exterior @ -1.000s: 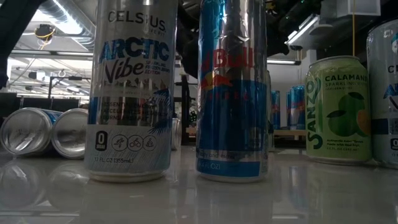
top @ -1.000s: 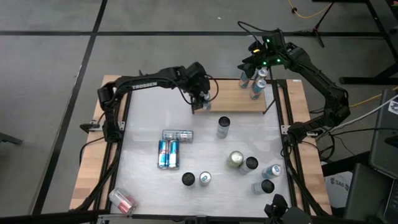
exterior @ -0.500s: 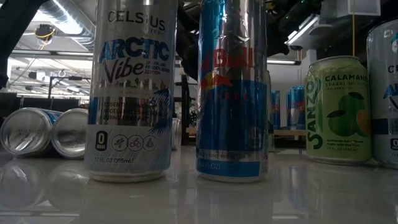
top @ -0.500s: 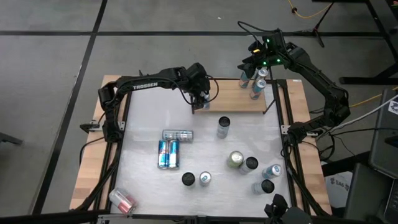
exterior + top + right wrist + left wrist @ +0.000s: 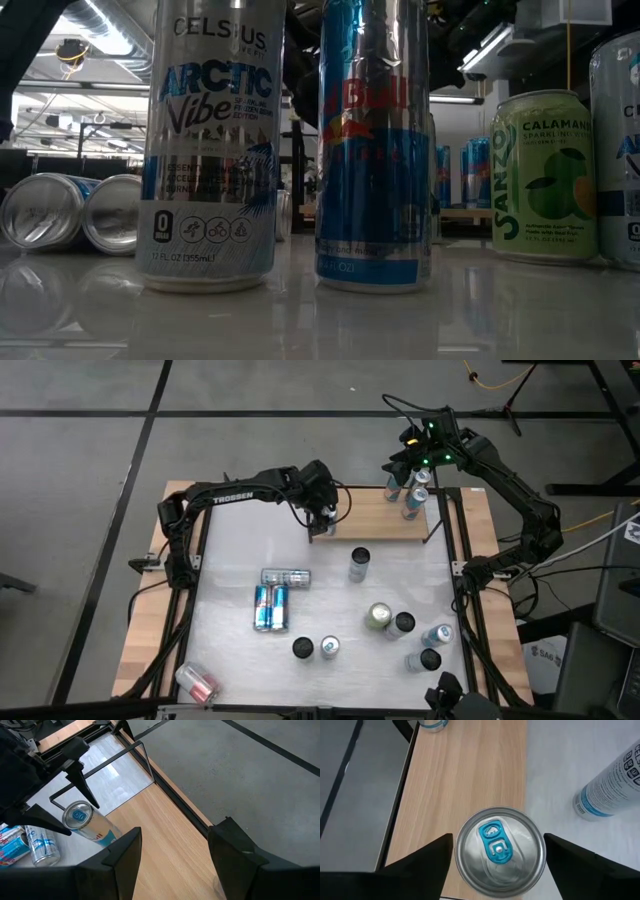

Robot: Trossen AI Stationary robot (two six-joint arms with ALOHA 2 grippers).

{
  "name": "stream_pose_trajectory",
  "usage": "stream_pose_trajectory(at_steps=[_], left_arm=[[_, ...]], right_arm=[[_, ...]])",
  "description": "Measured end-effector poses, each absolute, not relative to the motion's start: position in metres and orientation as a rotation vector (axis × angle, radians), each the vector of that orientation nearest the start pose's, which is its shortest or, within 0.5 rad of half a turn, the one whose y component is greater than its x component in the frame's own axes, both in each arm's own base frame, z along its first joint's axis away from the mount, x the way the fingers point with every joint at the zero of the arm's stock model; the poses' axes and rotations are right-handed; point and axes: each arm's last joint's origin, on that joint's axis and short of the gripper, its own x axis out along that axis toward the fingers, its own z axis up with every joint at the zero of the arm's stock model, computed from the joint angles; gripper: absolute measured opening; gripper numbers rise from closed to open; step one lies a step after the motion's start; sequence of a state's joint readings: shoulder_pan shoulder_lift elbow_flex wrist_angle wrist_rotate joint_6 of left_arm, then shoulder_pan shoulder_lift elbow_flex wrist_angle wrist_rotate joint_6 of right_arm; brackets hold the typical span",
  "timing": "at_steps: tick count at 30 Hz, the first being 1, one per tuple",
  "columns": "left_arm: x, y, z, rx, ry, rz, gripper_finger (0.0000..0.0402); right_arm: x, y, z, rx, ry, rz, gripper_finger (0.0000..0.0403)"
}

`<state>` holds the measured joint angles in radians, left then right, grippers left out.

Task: Place canned beverage on shelf
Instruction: Put the blue soda can on the shelf aligned with the other blue soda cans

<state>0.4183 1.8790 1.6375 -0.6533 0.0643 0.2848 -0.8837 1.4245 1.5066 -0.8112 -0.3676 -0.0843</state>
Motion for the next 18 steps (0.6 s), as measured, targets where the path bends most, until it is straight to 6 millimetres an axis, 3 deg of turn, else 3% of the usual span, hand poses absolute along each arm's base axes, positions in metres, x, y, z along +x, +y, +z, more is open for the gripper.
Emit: stream_pose_trajectory(at_steps=[12, 18], left_arm=[[0.380, 0.167, 0.284, 0.043, 0.865, 0.220, 0.0324], [0.368, 0.162, 0.309, 0.070, 0.802, 0.232, 0.0325]], right_arm=[[0.194, -0.218, 0.382, 0.338, 0.610, -0.428, 0.0221], [0.197, -0.214, 0.383, 0.317, 0.589, -0.331, 0.0221]])
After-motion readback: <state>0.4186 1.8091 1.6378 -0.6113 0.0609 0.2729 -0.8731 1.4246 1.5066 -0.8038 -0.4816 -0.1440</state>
